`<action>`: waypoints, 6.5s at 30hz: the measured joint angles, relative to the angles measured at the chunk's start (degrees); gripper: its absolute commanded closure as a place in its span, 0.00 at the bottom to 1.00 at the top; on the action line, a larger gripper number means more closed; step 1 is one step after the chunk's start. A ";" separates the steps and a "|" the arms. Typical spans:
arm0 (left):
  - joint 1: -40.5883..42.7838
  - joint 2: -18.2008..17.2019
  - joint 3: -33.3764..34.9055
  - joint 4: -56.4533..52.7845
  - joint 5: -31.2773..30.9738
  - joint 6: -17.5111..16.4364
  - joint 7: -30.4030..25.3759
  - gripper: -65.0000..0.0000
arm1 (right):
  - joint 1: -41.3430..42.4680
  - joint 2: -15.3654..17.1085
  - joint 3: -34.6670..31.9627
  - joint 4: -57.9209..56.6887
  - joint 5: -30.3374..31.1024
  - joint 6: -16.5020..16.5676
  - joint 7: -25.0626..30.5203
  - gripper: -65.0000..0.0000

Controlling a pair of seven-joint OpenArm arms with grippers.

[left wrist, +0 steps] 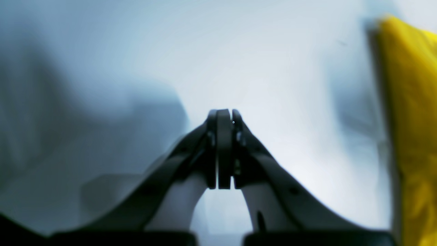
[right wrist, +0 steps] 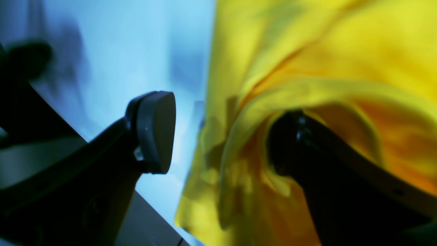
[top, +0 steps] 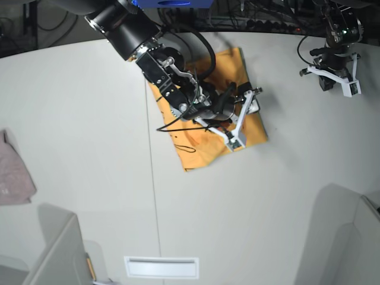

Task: Fold the T-shirt properly
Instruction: 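Fold the held end over toward the left gripper with the right gripper, then press and smooth the folded end flat with the right gripper, then release the shirt and raise the right gripper away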

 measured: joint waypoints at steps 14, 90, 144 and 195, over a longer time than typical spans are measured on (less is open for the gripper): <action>-0.46 0.00 -4.94 -0.15 -0.07 0.00 -0.04 1.00 | 4.76 1.60 -12.74 12.15 0.87 0.37 -1.53 0.42; -0.94 0.59 -10.97 -0.07 -0.04 -0.02 -0.02 1.00 | 14.03 3.52 -9.57 -17.38 17.07 -11.45 13.86 1.00; -2.95 2.54 -2.14 -0.04 -0.09 -0.02 0.00 1.00 | 3.50 11.91 -18.91 3.96 17.18 -18.64 1.20 1.00; -13.38 2.89 17.92 -8.98 -12.66 0.09 13.66 0.55 | -14.75 25.20 10.91 25.59 17.59 -16.06 4.90 1.00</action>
